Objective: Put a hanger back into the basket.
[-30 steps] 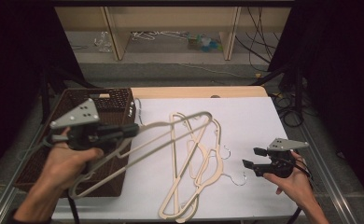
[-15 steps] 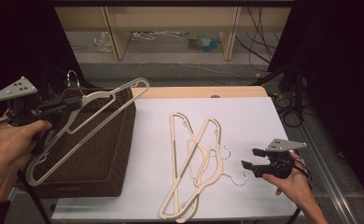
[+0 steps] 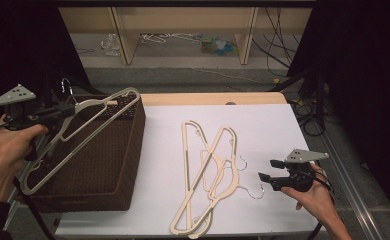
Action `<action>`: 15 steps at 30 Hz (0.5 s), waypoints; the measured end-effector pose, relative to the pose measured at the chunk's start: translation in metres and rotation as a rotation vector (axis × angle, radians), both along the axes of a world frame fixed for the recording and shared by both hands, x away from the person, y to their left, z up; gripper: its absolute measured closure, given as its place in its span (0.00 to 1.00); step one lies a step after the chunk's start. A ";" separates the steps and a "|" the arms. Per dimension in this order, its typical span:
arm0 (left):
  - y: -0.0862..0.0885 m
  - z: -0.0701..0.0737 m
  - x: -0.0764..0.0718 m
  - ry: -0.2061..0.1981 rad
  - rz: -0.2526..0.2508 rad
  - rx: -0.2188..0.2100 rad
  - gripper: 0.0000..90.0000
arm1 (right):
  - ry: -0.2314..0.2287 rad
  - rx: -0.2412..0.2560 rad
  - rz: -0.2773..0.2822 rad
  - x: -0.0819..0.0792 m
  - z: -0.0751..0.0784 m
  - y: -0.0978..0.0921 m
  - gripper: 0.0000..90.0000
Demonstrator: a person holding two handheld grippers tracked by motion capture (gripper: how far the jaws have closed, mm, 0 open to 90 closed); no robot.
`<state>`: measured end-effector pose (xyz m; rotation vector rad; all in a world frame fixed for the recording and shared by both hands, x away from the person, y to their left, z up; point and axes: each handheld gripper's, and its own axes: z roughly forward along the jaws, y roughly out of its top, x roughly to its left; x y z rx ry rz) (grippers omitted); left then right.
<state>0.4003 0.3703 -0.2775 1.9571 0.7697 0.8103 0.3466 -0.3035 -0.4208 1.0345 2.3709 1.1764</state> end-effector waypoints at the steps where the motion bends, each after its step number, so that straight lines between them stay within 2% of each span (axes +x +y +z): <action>1: 0.003 -0.001 0.000 -0.002 0.003 -0.002 0.96 | -0.001 0.001 0.000 0.000 0.000 0.000 0.37; 7: 0.010 -0.010 0.003 -0.004 0.001 0.001 0.96 | 0.011 0.004 0.005 0.000 -0.001 0.001 0.37; 15: 0.014 -0.026 0.017 0.004 -0.012 0.015 0.96 | 0.023 0.003 0.002 -0.001 -0.001 0.001 0.37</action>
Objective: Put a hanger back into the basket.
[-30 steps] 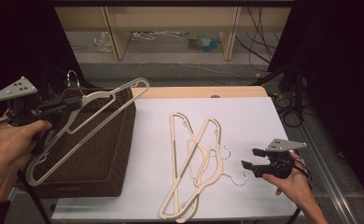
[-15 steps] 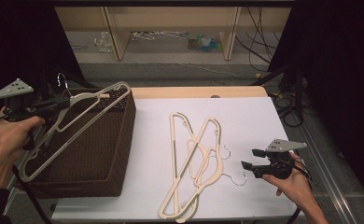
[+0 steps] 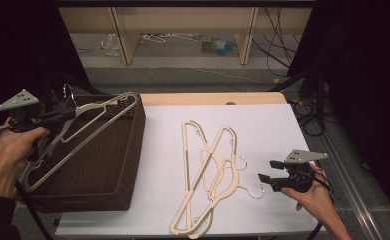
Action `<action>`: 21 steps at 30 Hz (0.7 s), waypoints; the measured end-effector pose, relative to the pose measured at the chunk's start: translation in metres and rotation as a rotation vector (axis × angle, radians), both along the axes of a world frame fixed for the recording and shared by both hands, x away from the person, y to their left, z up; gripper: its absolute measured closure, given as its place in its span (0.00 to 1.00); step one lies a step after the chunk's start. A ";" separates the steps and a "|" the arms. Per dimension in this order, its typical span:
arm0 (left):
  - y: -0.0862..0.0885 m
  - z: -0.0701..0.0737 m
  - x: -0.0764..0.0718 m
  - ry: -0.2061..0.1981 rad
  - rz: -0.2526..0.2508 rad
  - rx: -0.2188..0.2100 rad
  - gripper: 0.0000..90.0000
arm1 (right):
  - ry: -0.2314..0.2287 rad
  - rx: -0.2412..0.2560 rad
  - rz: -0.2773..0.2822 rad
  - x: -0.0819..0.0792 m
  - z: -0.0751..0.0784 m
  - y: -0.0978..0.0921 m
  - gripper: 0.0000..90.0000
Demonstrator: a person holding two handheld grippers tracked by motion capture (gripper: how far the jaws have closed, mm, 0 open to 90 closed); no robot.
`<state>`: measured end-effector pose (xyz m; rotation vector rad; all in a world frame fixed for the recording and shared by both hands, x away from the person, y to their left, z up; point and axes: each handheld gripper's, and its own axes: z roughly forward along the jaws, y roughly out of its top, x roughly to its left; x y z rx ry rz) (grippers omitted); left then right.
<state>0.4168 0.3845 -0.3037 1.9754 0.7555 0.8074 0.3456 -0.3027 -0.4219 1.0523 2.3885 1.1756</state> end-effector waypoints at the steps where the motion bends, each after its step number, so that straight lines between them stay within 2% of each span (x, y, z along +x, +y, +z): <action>1: 0.001 -0.002 0.001 0.003 -0.001 0.006 0.96 | 0.000 0.000 0.000 0.000 0.000 0.000 0.37; 3: 0.003 -0.011 0.002 0.009 -0.007 0.020 0.96 | 0.002 0.003 0.003 0.000 -0.001 0.000 0.37; 6: 0.003 -0.016 0.003 0.014 -0.010 0.025 0.96 | 0.002 0.001 -0.001 0.000 -0.001 0.000 0.37; 7: -0.008 -0.026 -0.009 0.136 0.108 -0.161 0.96 | 0.003 0.001 -0.002 0.000 -0.001 0.001 0.37; 8: -0.008 -0.029 -0.007 0.133 0.098 -0.140 0.95 | -0.001 -0.001 0.004 0.001 -0.002 0.001 0.37; 11: -0.008 -0.039 -0.006 0.165 0.101 -0.130 0.95 | -0.002 -0.001 0.007 0.000 -0.002 0.001 0.37; 12: -0.009 -0.046 -0.006 0.187 0.119 -0.126 0.95 | -0.002 -0.001 0.005 0.001 -0.002 0.001 0.37; 13: -0.009 -0.046 -0.006 0.187 0.119 -0.126 0.95 | -0.002 -0.001 0.005 0.001 -0.002 0.001 0.37; 14: -0.009 -0.053 -0.003 0.195 0.115 -0.117 0.95 | -0.003 -0.002 0.007 0.001 -0.002 0.001 0.37; 16: -0.009 -0.056 -0.003 0.200 0.122 -0.131 0.95 | -0.002 -0.001 0.007 0.001 -0.002 0.001 0.37; 17: -0.010 -0.061 0.000 0.221 0.128 -0.112 0.95 | -0.004 -0.004 0.011 0.001 -0.002 0.001 0.37; 18: -0.010 -0.061 0.000 0.221 0.128 -0.112 0.95 | -0.004 -0.004 0.011 0.001 -0.002 0.001 0.37; 19: -0.010 -0.067 0.000 0.253 0.152 -0.111 0.95 | 0.002 -0.002 0.012 0.000 -0.002 0.001 0.37; 20: -0.005 -0.068 0.003 0.247 0.131 -0.032 0.95 | 0.004 -0.001 0.010 0.000 -0.002 0.001 0.37; 21: -0.005 -0.068 0.003 0.247 0.131 -0.032 0.95 | 0.004 -0.001 0.010 0.000 -0.002 0.001 0.37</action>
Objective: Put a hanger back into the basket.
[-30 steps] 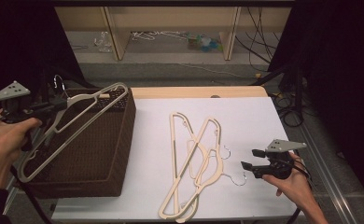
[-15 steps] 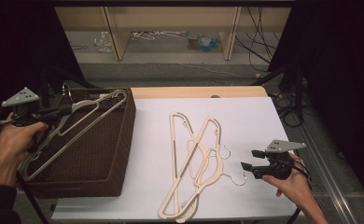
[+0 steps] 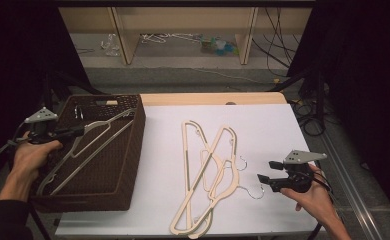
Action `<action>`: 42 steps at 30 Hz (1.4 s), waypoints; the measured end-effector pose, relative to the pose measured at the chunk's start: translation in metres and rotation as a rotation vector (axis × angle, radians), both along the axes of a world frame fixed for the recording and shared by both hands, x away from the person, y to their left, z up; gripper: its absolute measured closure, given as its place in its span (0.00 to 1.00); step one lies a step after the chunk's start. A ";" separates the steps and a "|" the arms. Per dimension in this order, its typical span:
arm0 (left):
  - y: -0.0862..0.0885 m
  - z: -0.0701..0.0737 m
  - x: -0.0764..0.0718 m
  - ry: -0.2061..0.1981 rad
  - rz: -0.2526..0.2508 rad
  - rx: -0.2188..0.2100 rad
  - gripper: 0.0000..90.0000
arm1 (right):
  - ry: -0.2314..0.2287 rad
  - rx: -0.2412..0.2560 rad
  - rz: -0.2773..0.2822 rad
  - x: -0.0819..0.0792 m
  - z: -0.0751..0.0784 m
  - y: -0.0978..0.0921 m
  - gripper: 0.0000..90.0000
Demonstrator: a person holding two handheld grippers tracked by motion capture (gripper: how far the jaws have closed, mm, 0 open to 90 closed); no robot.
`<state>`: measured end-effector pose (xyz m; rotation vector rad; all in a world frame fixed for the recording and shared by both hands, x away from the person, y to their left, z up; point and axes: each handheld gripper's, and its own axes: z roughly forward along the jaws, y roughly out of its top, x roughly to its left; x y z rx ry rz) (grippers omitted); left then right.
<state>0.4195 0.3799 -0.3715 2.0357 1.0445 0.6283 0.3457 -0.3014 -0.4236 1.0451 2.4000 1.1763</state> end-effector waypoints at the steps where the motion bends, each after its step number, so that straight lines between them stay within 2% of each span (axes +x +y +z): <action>1: -0.001 -0.005 -0.001 0.019 0.043 -0.046 0.95 | -0.009 -0.003 0.003 0.001 0.000 0.000 0.37; 2: 0.004 -0.007 0.001 0.002 0.018 -0.012 0.95 | -0.010 -0.003 0.003 0.001 0.000 0.000 0.37; 3: 0.005 -0.011 -0.001 0.024 0.043 -0.037 0.95 | -0.010 -0.003 0.003 0.001 0.000 0.000 0.37; 4: 0.001 -0.016 -0.004 0.030 0.091 -0.123 0.95 | -0.010 -0.003 0.003 0.001 0.000 0.000 0.37; 5: 0.003 -0.017 -0.003 0.012 0.073 -0.137 0.95 | 0.001 0.000 0.001 0.000 0.000 0.000 0.37; 6: 0.006 -0.018 -0.005 0.022 0.123 -0.135 0.95 | 0.002 0.001 0.001 0.000 0.000 0.000 0.37; 8: 0.008 -0.018 -0.004 0.015 0.117 -0.122 0.94 | 0.004 0.001 0.001 0.000 0.000 0.001 0.37; 9: 0.009 -0.018 -0.005 0.019 0.149 -0.107 0.94 | -0.001 0.000 0.004 0.000 -0.001 0.001 0.37; 12: 0.012 -0.020 -0.005 0.023 0.204 -0.109 0.93 | -0.002 0.000 0.005 0.000 -0.001 0.001 0.37; 13: 0.012 -0.020 -0.006 0.033 0.230 -0.091 0.90 | 0.001 0.002 0.000 0.000 0.000 0.000 0.37; 14: 0.013 -0.019 -0.007 0.044 0.252 -0.023 0.88 | 0.001 0.001 0.000 0.000 0.000 0.000 0.37; 15: 0.012 -0.018 -0.009 0.048 0.296 -0.013 0.84 | -0.002 0.000 0.001 0.000 0.000 0.000 0.37; 16: 0.010 -0.017 -0.011 0.036 0.334 -0.017 0.81 | 0.001 0.003 0.006 0.000 -0.001 0.000 0.37; 18: 0.008 -0.015 -0.014 0.033 0.368 -0.029 0.77 | 0.005 -0.007 -0.003 0.000 0.000 0.000 0.36; 19: 0.008 -0.015 -0.014 0.033 0.368 -0.029 0.73 | 0.003 0.005 -0.005 0.000 -0.001 0.001 0.36; 20: 0.006 -0.013 -0.016 0.030 0.385 -0.024 0.73 | 0.003 0.005 -0.005 0.000 -0.001 0.001 0.36; 21: 0.000 -0.009 -0.021 0.016 0.411 -0.022 0.62 | -0.003 0.004 -0.005 0.000 -0.001 0.002 0.36; 22: 0.000 -0.009 -0.021 0.016 0.411 -0.022 0.61 | -0.003 0.004 -0.005 0.000 -0.001 0.002 0.36; 25: -0.023 -0.001 -0.036 -0.013 0.362 -0.083 0.51 | 0.006 0.008 -0.018 -0.003 -0.001 0.005 0.34; 26: -0.023 -0.001 -0.036 -0.013 0.362 -0.083 0.49 | 0.006 0.008 -0.018 -0.003 -0.001 0.005 0.34; 27: -0.038 0.002 -0.044 -0.022 0.318 -0.097 0.47 | 0.012 -0.005 -0.019 -0.005 -0.001 0.008 0.32; 28: -0.038 0.002 -0.044 -0.022 0.318 -0.097 0.45 | 0.012 -0.005 -0.019 -0.005 -0.001 0.008 0.32; 29: -0.046 0.004 -0.049 -0.033 0.296 -0.103 0.45 | 0.010 0.007 -0.018 -0.005 -0.002 0.010 0.31; 30: -0.064 0.007 -0.057 -0.037 0.248 -0.113 0.43 | 0.009 0.006 -0.021 -0.008 -0.002 0.015 0.31; 31: -0.064 0.007 -0.057 -0.037 0.248 -0.113 0.41 | 0.011 0.006 -0.021 -0.009 -0.003 0.017 0.31; 32: -0.082 0.010 -0.066 -0.039 0.187 -0.144 0.41 | 0.016 0.004 -0.021 -0.010 -0.003 0.019 0.31; 33: -0.091 0.010 -0.069 -0.038 0.162 -0.161 0.40 | 0.025 0.005 -0.019 -0.011 -0.004 0.021 0.31; 34: -0.091 0.010 -0.069 -0.038 0.162 -0.161 0.39 | 0.021 0.004 -0.031 -0.012 -0.005 0.023 0.31; 35: -0.107 0.012 -0.078 -0.052 0.121 -0.163 0.38 | 0.028 -0.002 -0.031 -0.013 -0.005 0.024 0.31; 36: -0.107 0.012 -0.078 -0.052 0.121 -0.163 0.38 | 0.031 -0.005 -0.026 -0.014 -0.006 0.026 0.31; 37: -0.122 0.013 -0.086 -0.057 0.080 -0.179 0.37 | 0.034 -0.010 -0.022 -0.014 -0.007 0.027 0.31; 38: -0.129 0.013 -0.089 -0.071 0.057 -0.180 0.37 | 0.029 -0.011 -0.017 -0.014 -0.009 0.028 0.31; 39: -0.129 0.013 -0.089 -0.071 0.057 -0.180 0.37 | 0.029 -0.011 -0.017 -0.014 -0.009 0.028 0.31; 40: -0.142 0.011 -0.097 -0.060 0.023 -0.182 0.36 | 0.025 -0.016 -0.008 -0.014 -0.011 0.030 0.31; 42: -0.155 0.009 -0.104 -0.058 -0.023 -0.183 0.35 | 0.044 -0.019 -0.010 -0.015 -0.012 0.032 0.31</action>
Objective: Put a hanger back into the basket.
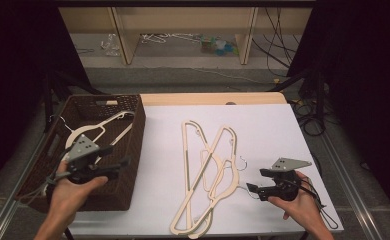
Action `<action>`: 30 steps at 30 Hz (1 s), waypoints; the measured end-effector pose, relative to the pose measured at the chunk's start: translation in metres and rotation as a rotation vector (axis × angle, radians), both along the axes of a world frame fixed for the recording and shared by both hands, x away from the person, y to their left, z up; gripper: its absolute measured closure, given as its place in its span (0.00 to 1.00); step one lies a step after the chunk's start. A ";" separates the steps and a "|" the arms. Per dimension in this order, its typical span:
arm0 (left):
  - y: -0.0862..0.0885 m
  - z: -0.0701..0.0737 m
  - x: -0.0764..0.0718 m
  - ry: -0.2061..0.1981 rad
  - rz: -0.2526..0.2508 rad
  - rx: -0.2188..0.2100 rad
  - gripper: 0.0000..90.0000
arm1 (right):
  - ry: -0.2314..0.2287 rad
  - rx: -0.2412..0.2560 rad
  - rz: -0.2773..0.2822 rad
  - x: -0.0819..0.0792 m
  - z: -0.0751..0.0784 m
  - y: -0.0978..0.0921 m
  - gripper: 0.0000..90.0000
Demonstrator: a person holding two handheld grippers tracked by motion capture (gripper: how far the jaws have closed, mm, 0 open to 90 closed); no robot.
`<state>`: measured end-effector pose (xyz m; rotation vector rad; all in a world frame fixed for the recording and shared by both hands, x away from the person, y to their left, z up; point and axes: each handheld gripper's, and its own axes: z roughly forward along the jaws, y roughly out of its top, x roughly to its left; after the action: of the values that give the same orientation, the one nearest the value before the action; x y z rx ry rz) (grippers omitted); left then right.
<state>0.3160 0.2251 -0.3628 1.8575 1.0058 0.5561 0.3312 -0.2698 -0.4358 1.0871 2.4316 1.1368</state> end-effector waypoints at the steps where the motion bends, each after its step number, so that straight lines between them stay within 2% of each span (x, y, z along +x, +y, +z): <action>1: -0.006 -0.001 -0.002 -0.016 -0.030 0.007 0.35 | -0.003 -0.001 0.003 0.000 -0.001 0.000 0.31; 3: -0.012 -0.002 -0.005 -0.019 -0.045 0.014 0.34 | 0.001 0.002 -0.001 0.000 -0.002 0.000 0.31; 4: -0.023 -0.004 -0.010 -0.025 -0.080 0.005 0.34 | 0.004 -0.006 0.000 0.000 -0.004 0.001 0.32; 6: -0.029 -0.005 -0.013 -0.027 -0.097 0.009 0.33 | 0.003 -0.004 0.016 0.001 -0.006 0.001 0.32; 7: -0.036 -0.006 -0.015 -0.023 -0.120 0.023 0.32 | 0.006 -0.008 0.024 0.000 -0.008 0.002 0.32; 8: -0.047 -0.009 -0.020 -0.013 -0.133 0.015 0.32 | 0.010 -0.008 0.025 0.000 -0.008 0.002 0.32; 10: -0.056 -0.013 -0.021 -0.038 -0.171 0.049 0.31 | 0.008 -0.005 0.029 0.000 -0.009 0.001 0.32; 12: -0.064 -0.019 -0.024 -0.026 -0.192 0.028 0.30 | 0.013 -0.007 0.027 -0.001 -0.009 0.000 0.32; 14: -0.070 -0.025 -0.026 -0.023 -0.210 0.028 0.29 | 0.013 -0.008 0.022 -0.001 -0.010 0.000 0.32; 17: -0.076 -0.035 -0.030 -0.016 -0.217 0.035 0.27 | 0.011 -0.011 0.041 0.000 -0.011 0.002 0.32; 22: -0.079 -0.048 -0.034 -0.010 -0.238 0.046 0.22 | 0.004 -0.014 0.042 -0.001 -0.011 0.003 0.32; 23: -0.079 -0.053 -0.034 -0.008 -0.241 0.048 0.21 | 0.015 -0.013 0.036 -0.002 -0.011 0.003 0.32; 26: -0.079 -0.057 -0.035 -0.006 -0.239 0.052 0.21 | 0.018 -0.016 0.036 -0.001 -0.011 0.003 0.32; 27: -0.078 -0.059 -0.035 -0.014 -0.239 0.069 0.21 | 0.021 -0.016 0.040 -0.001 -0.012 0.003 0.32; 30: -0.079 -0.062 -0.037 -0.021 -0.240 0.066 0.21 | 0.014 -0.022 0.052 0.000 -0.012 0.004 0.32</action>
<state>0.2786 0.1464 -0.4250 1.9924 0.7449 0.4679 0.3310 -0.2657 -0.4478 1.0349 2.4906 1.1189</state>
